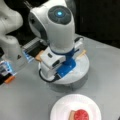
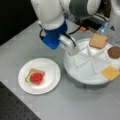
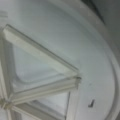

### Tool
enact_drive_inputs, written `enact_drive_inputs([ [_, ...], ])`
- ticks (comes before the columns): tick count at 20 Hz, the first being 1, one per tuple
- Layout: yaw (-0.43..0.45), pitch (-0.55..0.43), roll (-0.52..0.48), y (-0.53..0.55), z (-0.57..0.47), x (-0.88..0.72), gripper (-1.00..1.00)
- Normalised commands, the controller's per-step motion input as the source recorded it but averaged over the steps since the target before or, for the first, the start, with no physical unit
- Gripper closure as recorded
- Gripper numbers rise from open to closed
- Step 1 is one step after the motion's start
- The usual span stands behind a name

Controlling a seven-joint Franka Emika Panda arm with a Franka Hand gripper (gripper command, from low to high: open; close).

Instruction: Ingredient selection for cheeseburger or sandwich

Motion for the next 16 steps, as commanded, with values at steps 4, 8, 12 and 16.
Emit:
enact_drive_inputs([
  [4,-0.119,-0.233,-0.155,0.26,-0.19,-0.46,-1.0],
  [8,-0.091,-0.285,-0.129,0.28,-0.09,-0.32,-1.0],
  [12,-0.05,-0.318,-0.061,0.35,-0.07,-0.28,-1.0],
  [16,-0.037,-0.284,-0.045,0.35,-0.16,-0.31,-1.0],
])
